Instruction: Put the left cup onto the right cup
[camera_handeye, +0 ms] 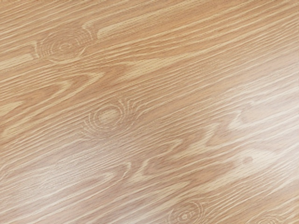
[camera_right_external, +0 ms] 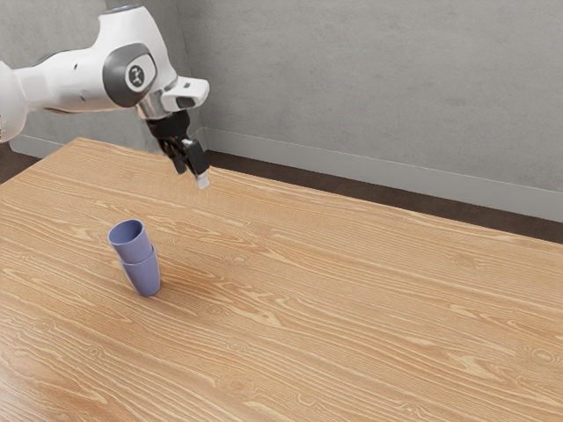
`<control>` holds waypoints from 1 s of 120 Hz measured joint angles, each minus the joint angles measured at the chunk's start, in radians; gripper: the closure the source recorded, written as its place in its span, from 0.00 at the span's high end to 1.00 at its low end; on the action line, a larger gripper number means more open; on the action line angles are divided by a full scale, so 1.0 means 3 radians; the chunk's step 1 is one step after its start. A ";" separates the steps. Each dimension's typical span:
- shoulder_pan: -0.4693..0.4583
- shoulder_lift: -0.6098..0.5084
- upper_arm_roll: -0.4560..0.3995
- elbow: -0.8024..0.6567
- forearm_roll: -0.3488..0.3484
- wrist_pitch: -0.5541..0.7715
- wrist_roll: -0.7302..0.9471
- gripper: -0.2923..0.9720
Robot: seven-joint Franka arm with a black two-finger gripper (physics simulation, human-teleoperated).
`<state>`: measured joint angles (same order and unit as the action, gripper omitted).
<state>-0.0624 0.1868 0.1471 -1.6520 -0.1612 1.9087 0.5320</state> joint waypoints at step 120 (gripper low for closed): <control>-0.0018 -0.0206 -0.0097 0.0424 0.0199 -0.0702 -0.0766 0.77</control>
<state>-0.0677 0.1249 0.1181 -1.5248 -0.1016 1.6981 0.3022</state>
